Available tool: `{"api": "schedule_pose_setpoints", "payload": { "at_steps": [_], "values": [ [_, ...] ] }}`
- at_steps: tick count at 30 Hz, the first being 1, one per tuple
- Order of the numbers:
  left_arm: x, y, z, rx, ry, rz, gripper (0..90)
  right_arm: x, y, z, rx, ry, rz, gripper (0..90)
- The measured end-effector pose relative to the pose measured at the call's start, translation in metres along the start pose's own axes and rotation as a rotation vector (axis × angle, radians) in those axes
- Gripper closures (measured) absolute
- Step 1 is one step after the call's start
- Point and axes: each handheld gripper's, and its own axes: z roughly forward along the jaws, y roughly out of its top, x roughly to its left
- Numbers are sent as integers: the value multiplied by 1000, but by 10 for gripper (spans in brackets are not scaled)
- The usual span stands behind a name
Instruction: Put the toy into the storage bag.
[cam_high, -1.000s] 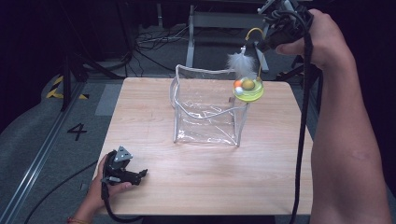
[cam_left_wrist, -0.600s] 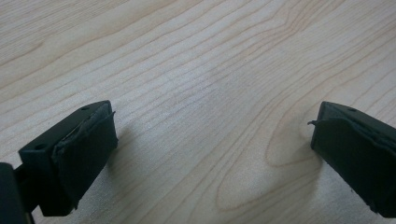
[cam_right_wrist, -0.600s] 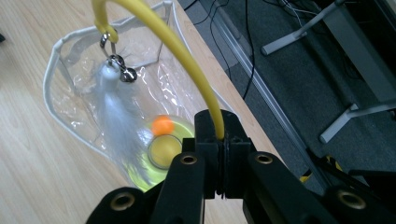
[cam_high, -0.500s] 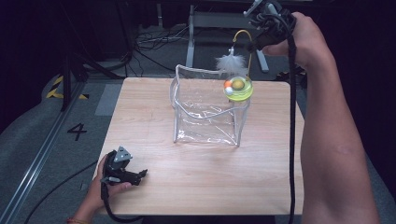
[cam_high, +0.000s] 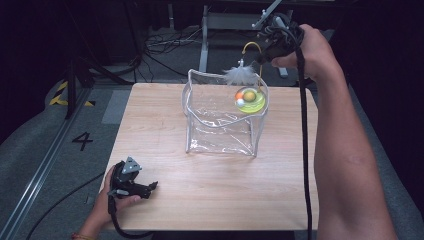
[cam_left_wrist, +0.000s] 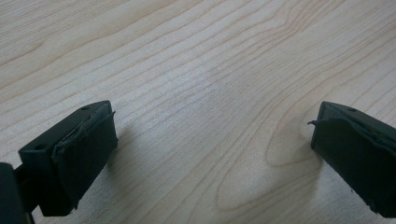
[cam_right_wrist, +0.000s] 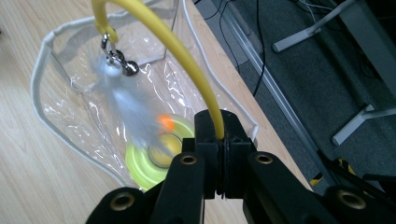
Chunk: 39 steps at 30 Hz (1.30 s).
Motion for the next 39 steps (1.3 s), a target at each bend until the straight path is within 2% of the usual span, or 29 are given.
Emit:
{"api": "schedule_pose_setpoints", "payload": {
  "at_steps": [5,11,16,19,21,27,35,39],
  "values": [
    [0,0,0,-5,3,-2,6,3,-10,15,-1,25,-4,884],
    [0,0,0,-5,4,0,6,12,-24,40,40,54,-20,884],
    [-1,0,1,-5,-2,-12,6,20,-35,56,43,78,-27,883],
    [0,0,1,-6,4,3,5,25,-44,71,58,100,-32,883],
    [0,0,0,-5,6,2,6,27,-46,75,61,111,-34,883],
    [0,0,0,-4,6,2,5,39,-57,95,101,149,-70,881],
    [0,0,0,-5,6,2,5,46,-62,105,139,171,-89,878],
    [0,0,1,-6,6,4,5,47,-64,107,123,178,-83,884]
  ]
}}
